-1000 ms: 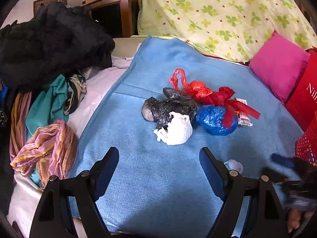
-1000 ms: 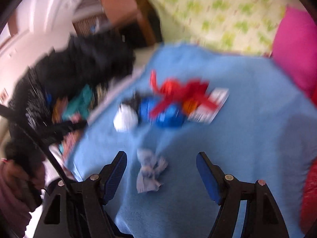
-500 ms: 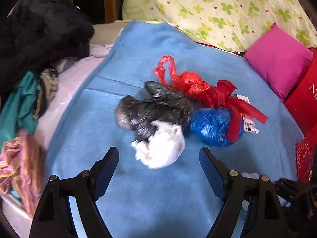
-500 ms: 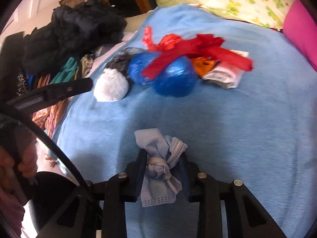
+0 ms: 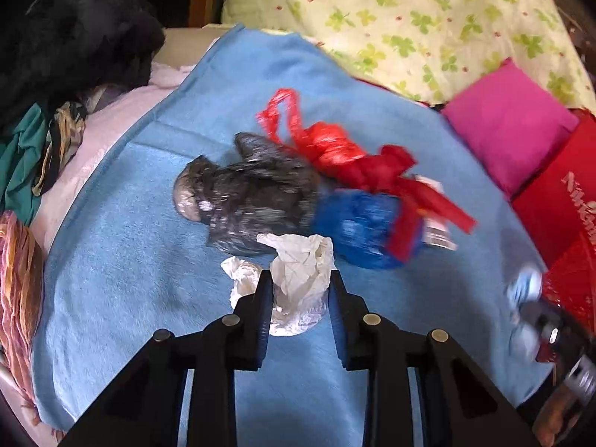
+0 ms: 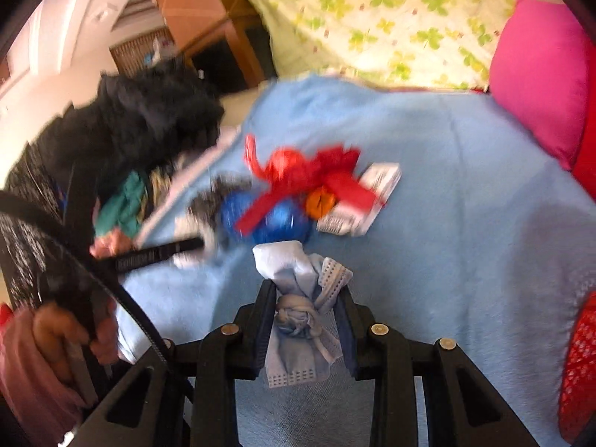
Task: Collect trash
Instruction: 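Grasp the blue face mask with the right tool while the left tool grasps the white tissue, then carry the mask and tissue over the red basket and open both tools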
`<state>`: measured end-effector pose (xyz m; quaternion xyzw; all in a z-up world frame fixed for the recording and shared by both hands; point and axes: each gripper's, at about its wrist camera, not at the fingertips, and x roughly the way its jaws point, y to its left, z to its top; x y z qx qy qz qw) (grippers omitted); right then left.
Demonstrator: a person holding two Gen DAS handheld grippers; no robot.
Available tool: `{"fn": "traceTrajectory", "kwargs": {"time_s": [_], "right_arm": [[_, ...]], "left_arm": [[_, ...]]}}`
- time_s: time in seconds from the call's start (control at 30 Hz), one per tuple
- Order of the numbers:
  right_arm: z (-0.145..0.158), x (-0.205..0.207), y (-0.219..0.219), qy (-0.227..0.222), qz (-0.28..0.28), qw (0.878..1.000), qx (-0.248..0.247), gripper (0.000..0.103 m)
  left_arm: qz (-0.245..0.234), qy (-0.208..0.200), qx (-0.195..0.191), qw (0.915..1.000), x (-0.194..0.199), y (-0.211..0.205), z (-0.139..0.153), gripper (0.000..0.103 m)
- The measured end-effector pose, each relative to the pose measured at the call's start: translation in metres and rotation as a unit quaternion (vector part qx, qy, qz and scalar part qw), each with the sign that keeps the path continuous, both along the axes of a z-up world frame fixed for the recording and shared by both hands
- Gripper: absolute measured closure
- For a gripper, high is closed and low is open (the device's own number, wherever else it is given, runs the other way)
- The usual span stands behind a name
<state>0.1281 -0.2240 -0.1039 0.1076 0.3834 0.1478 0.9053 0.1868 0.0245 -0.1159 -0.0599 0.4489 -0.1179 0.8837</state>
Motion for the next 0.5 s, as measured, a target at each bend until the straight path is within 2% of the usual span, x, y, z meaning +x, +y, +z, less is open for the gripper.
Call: {"fn": "traceTrajectory", "kwargs": {"time_s": [0.2, 0.33, 0.5], "right_arm": [[0.044, -0.033, -0.037, -0.087, -0.037, 0.995, 0.03, 0.07], [0.065, -0.054, -0.062, -0.131, -0.062, 0.989, 0.04, 0.07], [0.08, -0.076, -0.087, -0.157, -0.093, 0.982, 0.04, 0.07]], "left_arm": [[-0.044, -0.038, -0.001, 0.9983, -0.025, -0.041, 0.038, 0.073], [-0.088, -0.073, 0.009, 0.9934, -0.04, -0.083, 0.07, 0.073], [-0.139, -0.098, 0.009, 0.9855, -0.053, -0.13, 0.095, 0.073]]}}
